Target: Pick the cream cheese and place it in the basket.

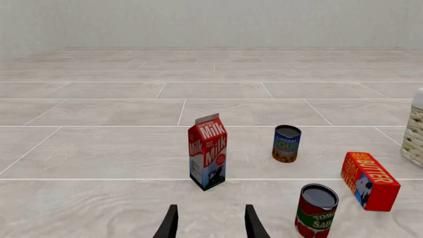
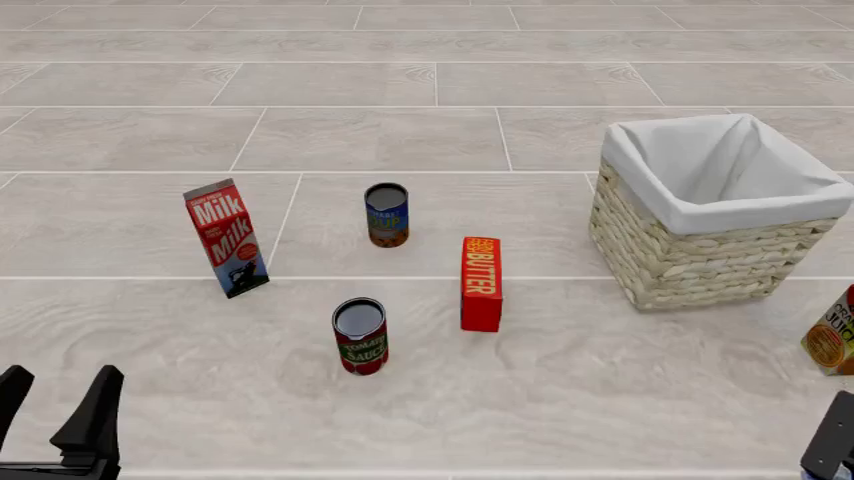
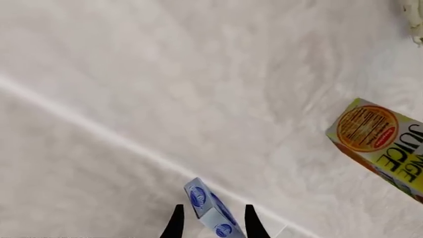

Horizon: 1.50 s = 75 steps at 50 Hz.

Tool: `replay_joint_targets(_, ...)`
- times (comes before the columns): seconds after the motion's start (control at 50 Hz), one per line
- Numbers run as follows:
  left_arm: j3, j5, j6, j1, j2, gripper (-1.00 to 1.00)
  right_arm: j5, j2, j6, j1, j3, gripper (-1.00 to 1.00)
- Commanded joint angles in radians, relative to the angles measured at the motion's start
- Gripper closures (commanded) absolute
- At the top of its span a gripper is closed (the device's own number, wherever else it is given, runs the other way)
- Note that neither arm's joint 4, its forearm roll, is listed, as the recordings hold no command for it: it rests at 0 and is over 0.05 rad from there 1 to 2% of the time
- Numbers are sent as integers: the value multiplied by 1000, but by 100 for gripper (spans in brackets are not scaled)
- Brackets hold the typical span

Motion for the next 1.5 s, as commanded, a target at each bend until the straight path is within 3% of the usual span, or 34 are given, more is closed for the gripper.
replay_joint_targets(0.02,0,0,0,0,0,-100,-160,66,49,-40,32,-100)
replay_joint_targets(0.04,0,0,0,0,0,-100,-173,51,45,-19,45,100)
replay_joint_targets(0.22,0,0,0,0,0,-100,-86,-51,50,19,33,100)
replay_joint_targets(0.5,0,0,0,0,0,-100,67,-201,159,119,-48,100)
replay_joint_targets(0.56,0,0,0,0,0,-100,67,-234,148,122,-30,100)
replay_joint_targets(0.7,0,0,0,0,0,-100,128,-311,229,174,-74,100)
replay_joint_targets(0.76,0,0,0,0,0,-100,180,-377,307,227,-105,100)
replay_joint_targets(0.86,0,0,0,0,0,-100,257,-463,331,226,-137,100)
replay_joint_targets(0.98,0,0,0,0,0,-100,369,-532,427,252,-225,100)
replay_joint_targets(1.02,0,0,0,0,0,-100,408,-547,498,277,-278,100)
replay_joint_targets(1.06,0,0,0,0,0,-100,397,-548,484,263,-257,100)
replay_joint_targets(1.2,0,0,0,0,0,-100,442,-541,709,352,-371,100)
replay_joint_targets(1.22,0,0,0,0,0,-100,442,-541,709,352,-371,100)
replay_joint_targets(1.3,0,0,0,0,0,-100,452,-537,937,443,-429,100)
replay_joint_targets(1.36,0,0,0,0,0,-100,427,-552,1045,497,-412,100)
replay_joint_targets(1.44,0,0,0,0,0,-100,373,-549,1102,501,-399,100)
replay_joint_targets(1.46,0,0,0,0,0,-100,366,-550,1214,524,-425,100)
replay_joint_targets(1.48,0,0,0,0,0,-100,367,-550,1214,524,-425,100)
replay_joint_targets(1.5,0,0,0,0,0,-100,389,-584,1322,587,-423,100)
